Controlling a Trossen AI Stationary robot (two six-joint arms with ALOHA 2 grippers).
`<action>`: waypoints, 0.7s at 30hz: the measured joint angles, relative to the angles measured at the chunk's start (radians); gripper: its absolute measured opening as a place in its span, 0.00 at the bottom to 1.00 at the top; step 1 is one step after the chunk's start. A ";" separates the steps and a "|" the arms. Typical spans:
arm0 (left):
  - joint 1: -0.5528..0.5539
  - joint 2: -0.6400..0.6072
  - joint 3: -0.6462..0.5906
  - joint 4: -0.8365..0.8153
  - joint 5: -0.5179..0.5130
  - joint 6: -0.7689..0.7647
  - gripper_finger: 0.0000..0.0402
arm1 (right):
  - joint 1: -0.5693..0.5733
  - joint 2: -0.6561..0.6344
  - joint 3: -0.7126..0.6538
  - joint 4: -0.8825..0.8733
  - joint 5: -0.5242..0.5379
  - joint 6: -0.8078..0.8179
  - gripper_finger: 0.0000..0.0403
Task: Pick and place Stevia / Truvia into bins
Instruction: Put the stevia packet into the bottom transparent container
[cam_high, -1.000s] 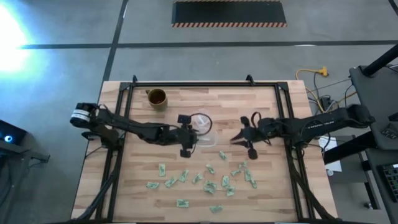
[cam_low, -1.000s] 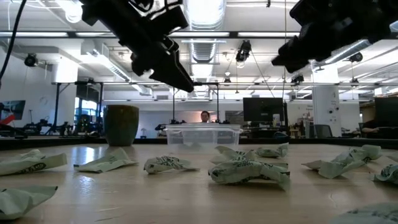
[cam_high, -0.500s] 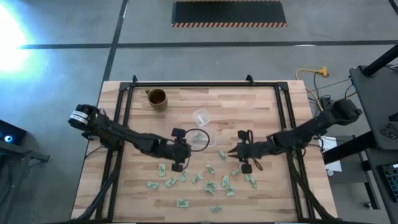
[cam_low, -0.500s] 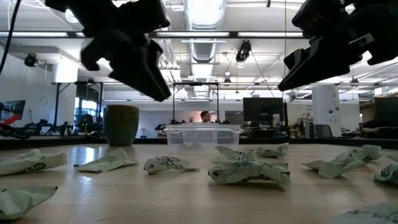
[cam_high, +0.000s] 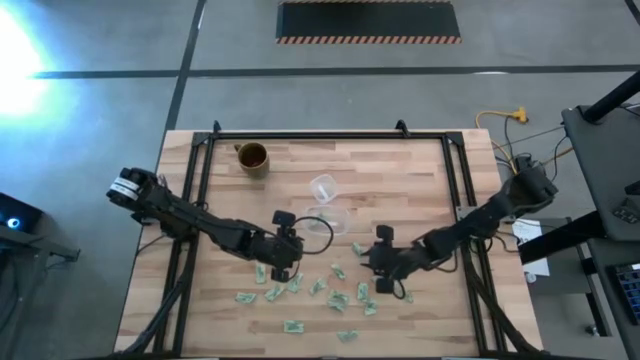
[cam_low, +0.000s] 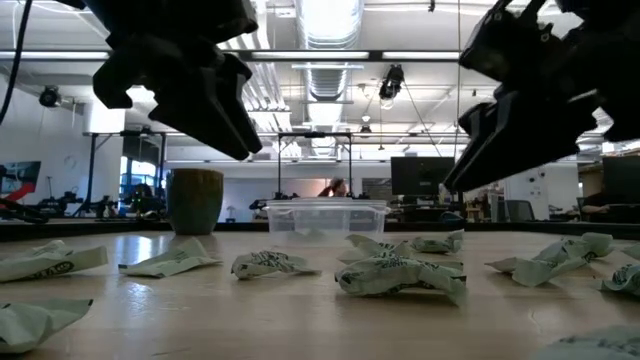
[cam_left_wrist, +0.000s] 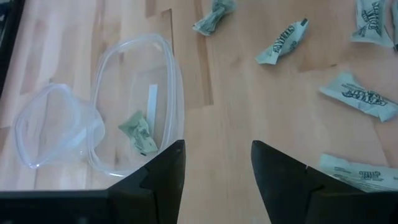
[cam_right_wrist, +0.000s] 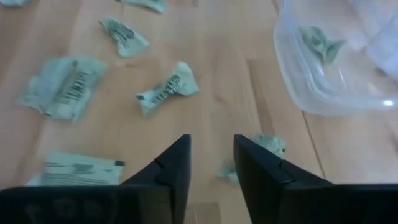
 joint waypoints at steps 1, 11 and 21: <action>0.000 -0.001 0.000 0.002 0.000 -0.001 0.42 | 0.000 0.008 0.007 -0.016 0.016 0.009 0.33; 0.000 -0.002 -0.017 0.005 -0.001 -0.049 0.42 | -0.005 0.030 0.016 -0.060 0.082 0.151 0.48; -0.009 -0.015 -0.033 0.004 -0.001 -0.102 0.42 | -0.037 0.162 0.028 0.006 0.074 0.178 0.48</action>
